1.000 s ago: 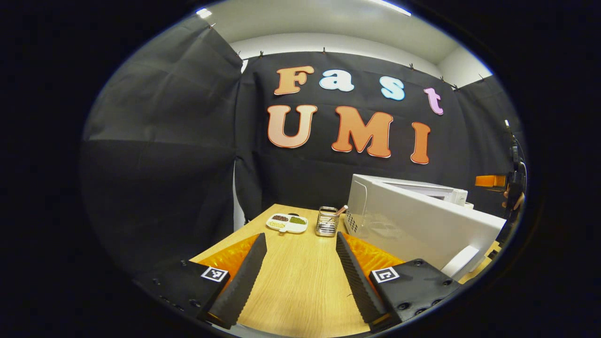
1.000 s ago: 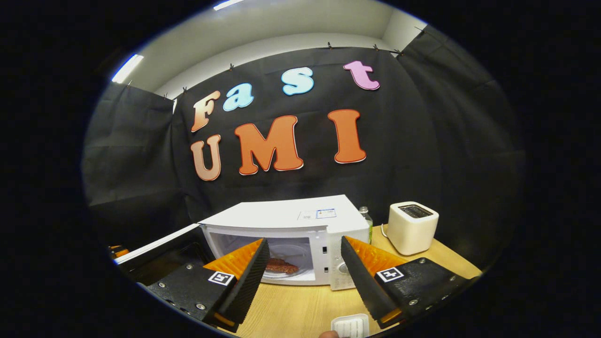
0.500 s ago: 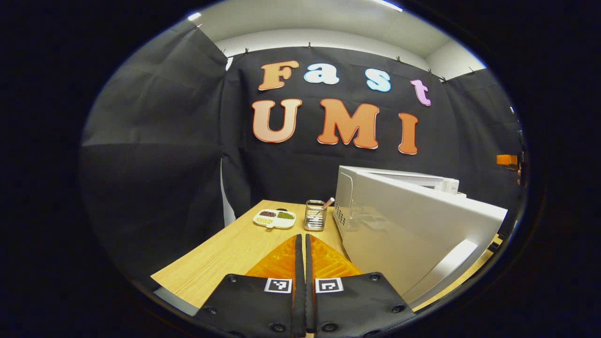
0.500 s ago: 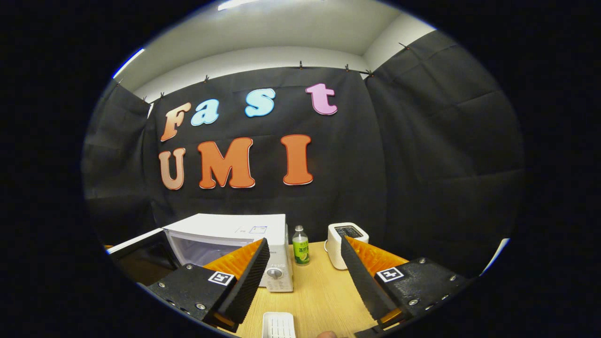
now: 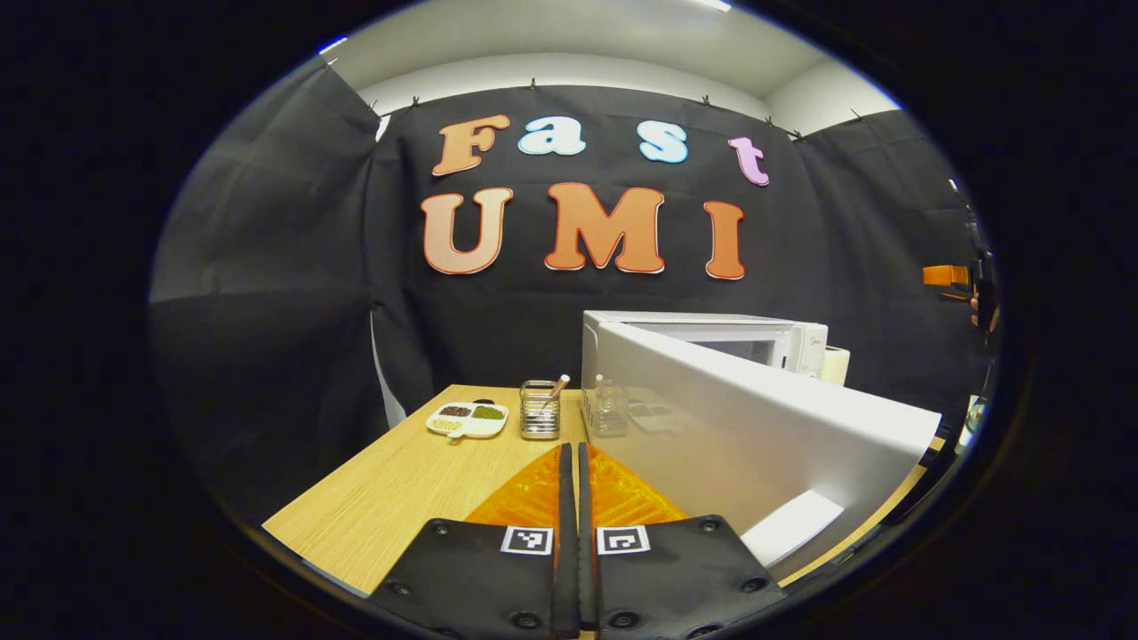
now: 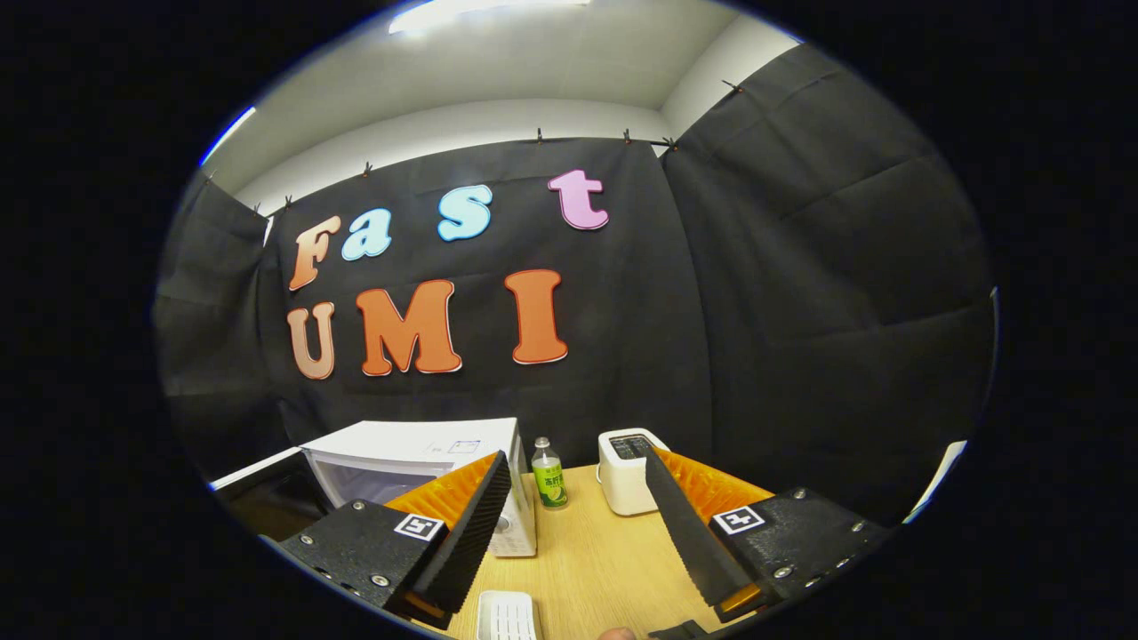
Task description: Open the microwave oven with the left hand, put the food in, and close the microwave oven.
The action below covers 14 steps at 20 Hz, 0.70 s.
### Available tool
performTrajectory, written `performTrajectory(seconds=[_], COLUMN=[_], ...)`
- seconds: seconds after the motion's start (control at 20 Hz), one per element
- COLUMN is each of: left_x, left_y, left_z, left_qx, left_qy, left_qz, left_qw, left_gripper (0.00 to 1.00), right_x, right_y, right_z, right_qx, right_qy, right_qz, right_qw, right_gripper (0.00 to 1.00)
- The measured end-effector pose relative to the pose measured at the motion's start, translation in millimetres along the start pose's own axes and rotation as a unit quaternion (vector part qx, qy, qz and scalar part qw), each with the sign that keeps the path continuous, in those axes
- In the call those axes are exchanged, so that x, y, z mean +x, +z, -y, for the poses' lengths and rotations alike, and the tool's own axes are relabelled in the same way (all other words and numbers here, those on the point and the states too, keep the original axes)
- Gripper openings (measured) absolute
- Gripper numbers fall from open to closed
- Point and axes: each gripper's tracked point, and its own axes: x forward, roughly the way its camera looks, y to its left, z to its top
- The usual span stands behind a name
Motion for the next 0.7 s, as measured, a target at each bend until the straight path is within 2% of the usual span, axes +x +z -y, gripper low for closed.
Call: performTrajectory(seconds=[0.05,0.1,0.3,0.4,0.5,0.7], left_x=[4.0,7.4,24.5,35.8,45.3,65.2], left_y=[-3.4,-5.0,-9.3,-8.7,-6.8,-5.0], left_z=[11.5,23.7,67.0,88.1,96.6,132.5], left_qx=[-0.009,-0.017,-0.019,-0.013,0.001,-0.009], left_qy=[-0.014,-0.027,-0.064,-0.078,-0.074,-0.102], left_qz=[-0.003,-0.005,-0.014,-0.015,-0.014,-0.01], left_qw=[1.0,0.999,0.998,0.997,0.997,0.995], left_gripper=[0.0,0.04,0.04,0.04,0.05,0.04], right_x=[-2.4,-4.9,-8.7,-9.7,-12.3,-11.9], right_y=[0.6,1.1,1.6,-1.4,-1.5,-5.8], right_z=[4.7,9.3,29.9,44.3,57.9,76.1], right_qx=[0.001,0.003,0.01,0.006,0.009,0.012], right_qy=[-0.002,-0.004,-0.015,-0.026,-0.036,-0.049], right_qz=[0.001,0.003,0.009,0.006,0.007,0.003], right_qw=[1.0,1.0,1.0,1.0,0.999,0.999], right_gripper=[0.94,0.94,0.94,0.94,0.94,0.94])
